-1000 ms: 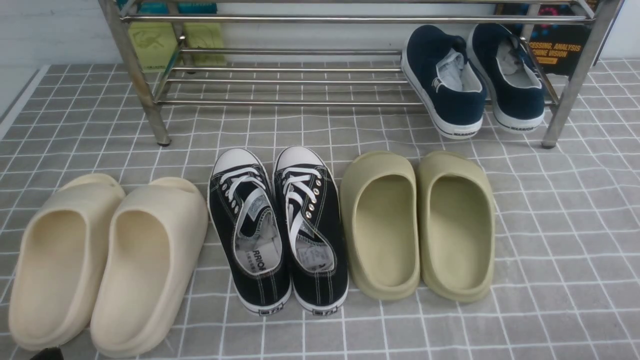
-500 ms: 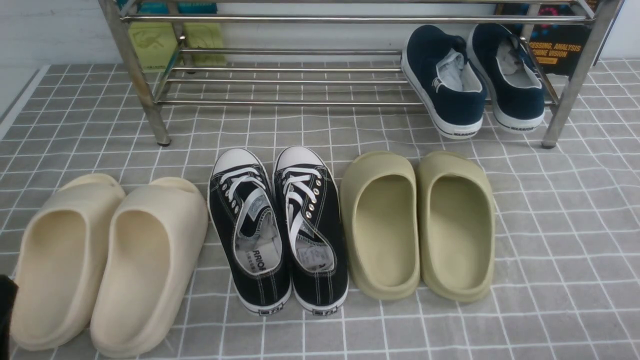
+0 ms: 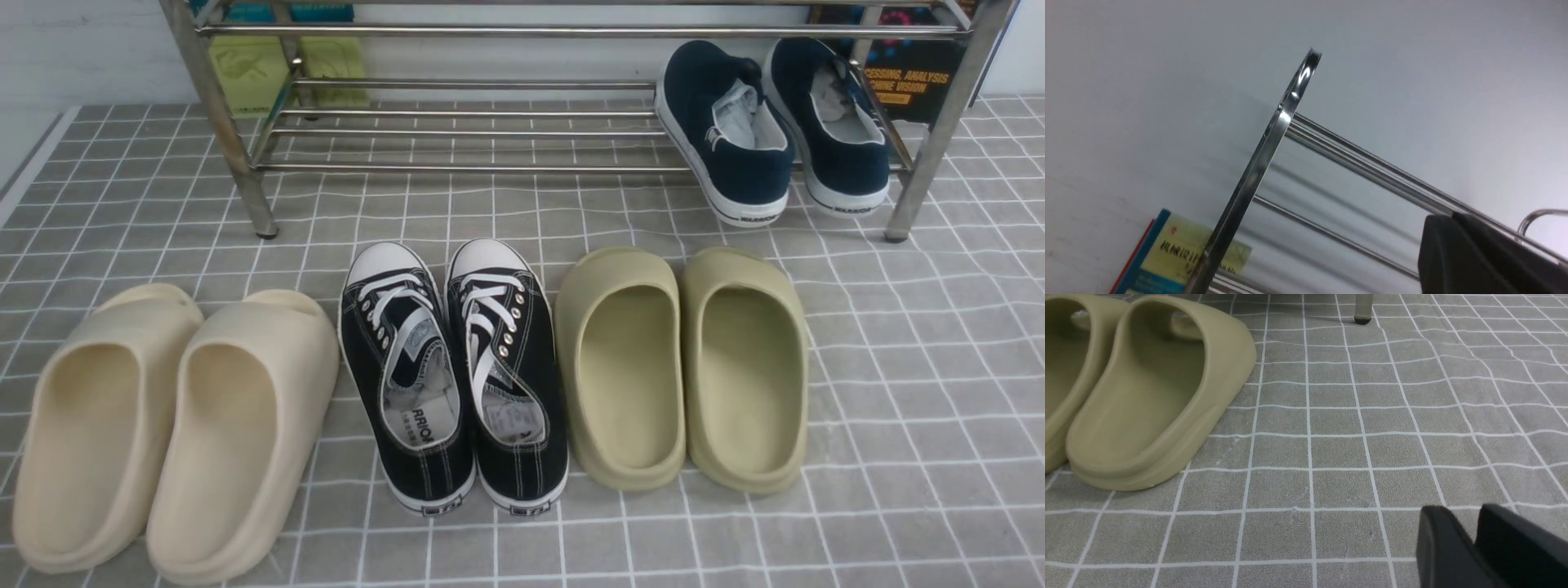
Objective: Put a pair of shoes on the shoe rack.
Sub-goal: Use the left arm to grab the shoe closest to it
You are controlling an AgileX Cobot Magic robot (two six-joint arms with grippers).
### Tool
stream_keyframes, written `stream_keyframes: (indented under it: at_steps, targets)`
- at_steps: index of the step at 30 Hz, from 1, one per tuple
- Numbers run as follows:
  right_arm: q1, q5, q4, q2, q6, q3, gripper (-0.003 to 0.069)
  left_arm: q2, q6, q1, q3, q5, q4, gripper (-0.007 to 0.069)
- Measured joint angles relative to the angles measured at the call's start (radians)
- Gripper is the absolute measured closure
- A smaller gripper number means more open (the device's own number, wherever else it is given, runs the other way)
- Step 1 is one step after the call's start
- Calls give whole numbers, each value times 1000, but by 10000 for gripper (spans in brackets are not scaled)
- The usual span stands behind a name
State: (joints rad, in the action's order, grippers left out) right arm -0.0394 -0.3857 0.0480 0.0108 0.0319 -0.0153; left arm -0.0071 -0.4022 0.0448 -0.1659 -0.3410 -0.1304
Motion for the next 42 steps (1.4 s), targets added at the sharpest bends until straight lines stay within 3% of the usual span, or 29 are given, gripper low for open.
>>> stream_keyframes:
  at_steps: [6,9,13,17,23,28,35,42]
  targets:
    - [0,0,0,0,0,0,485,259,121,0,-346,636,48,603]
    - [0,0,0,0,0,0,486,441,150,0,-420,839,66,603]
    - [0,0,0,0,0,0,483,646,148,0,-431,938,55,601]
    - [0,0,0,0,0,0,479,815,150,0,-447,993,-38,600]
    - [0,0,0,0,0,0,471,1068,383,0,-556,1127,-332,601]
    - [0,0,0,0,0,0,462,1167,486,0,-656,1233,-446,638]
    - [0,0,0,0,0,0,452,1260,460,19,-765,1337,-431,638]
    - [0,0,0,0,0,0,442,1364,234,250,-849,1271,-167,638]
